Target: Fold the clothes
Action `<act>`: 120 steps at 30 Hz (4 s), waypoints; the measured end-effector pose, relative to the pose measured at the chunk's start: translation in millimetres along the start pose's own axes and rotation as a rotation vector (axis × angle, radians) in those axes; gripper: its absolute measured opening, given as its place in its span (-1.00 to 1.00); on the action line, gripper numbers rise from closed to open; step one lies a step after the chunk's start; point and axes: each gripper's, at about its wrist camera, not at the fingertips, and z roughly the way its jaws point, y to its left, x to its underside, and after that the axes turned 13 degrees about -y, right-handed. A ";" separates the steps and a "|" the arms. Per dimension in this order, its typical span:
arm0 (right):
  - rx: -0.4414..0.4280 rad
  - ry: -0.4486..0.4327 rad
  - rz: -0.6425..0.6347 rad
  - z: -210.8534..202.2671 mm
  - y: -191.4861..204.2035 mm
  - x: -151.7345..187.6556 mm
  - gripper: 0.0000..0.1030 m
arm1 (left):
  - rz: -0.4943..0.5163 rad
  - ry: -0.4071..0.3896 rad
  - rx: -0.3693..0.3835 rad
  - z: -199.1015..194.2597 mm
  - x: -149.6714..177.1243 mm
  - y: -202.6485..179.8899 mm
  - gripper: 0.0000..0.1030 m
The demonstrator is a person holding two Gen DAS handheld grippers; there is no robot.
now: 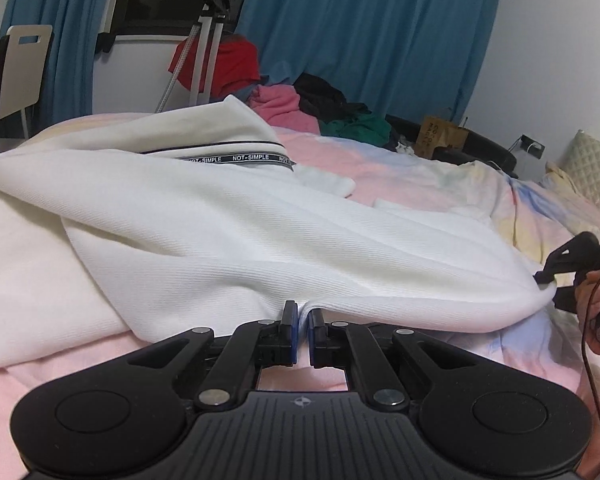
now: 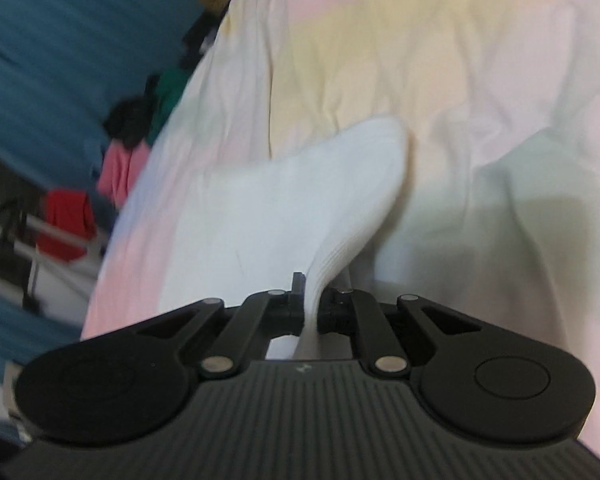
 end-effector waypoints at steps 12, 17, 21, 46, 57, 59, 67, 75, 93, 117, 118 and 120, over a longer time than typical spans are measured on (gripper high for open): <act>-0.068 -0.033 0.102 11.9 -18.2 -11.1 -0.81 | -0.039 0.040 -0.035 14.7 5.6 -2.4 -0.90; -0.036 -0.097 0.138 21.4 -24.2 -17.0 -0.78 | -0.028 0.049 -0.045 19.4 7.7 -4.3 -0.90; -0.067 -0.131 0.206 21.7 -34.0 -19.0 -0.25 | -0.027 0.051 -0.050 23.9 8.8 -4.3 -0.90; 0.146 -0.515 -0.049 -11.1 -28.5 -49.9 -0.89 | 0.122 0.027 0.147 9.5 -10.0 -27.2 -0.88; 0.312 -0.376 -0.181 3.7 -18.9 -37.1 -0.51 | 0.092 0.145 0.103 28.7 2.8 -16.5 -0.80; 0.316 -0.388 -0.200 -12.1 -8.5 -34.0 0.15 | 0.062 0.145 0.099 27.5 -1.1 -13.6 -0.65; 0.260 -0.570 -0.446 -92.8 66.8 0.8 0.46 | -0.197 0.105 0.060 -11.5 -25.5 13.0 0.60; -0.095 -0.269 -0.454 -130.5 98.8 74.0 0.44 | -0.677 0.078 -0.243 -51.0 -15.1 106.6 0.62; 0.011 -0.063 -0.623 -53.2 104.3 131.9 0.44 | -1.005 -0.272 -0.630 -101.1 -29.4 210.9 -0.83; 0.067 -0.055 -0.719 -51.9 100.2 137.1 0.44 | -0.328 0.221 -0.675 -156.6 -55.2 206.7 0.00; 0.058 -0.057 -0.717 -53.5 100.9 137.2 0.44 | -0.301 0.211 -0.679 -156.0 -58.0 202.6 0.07; 0.025 -0.053 -0.714 -58.9 104.5 137.3 0.44 | -0.234 0.158 -0.698 -157.1 -67.0 185.9 0.31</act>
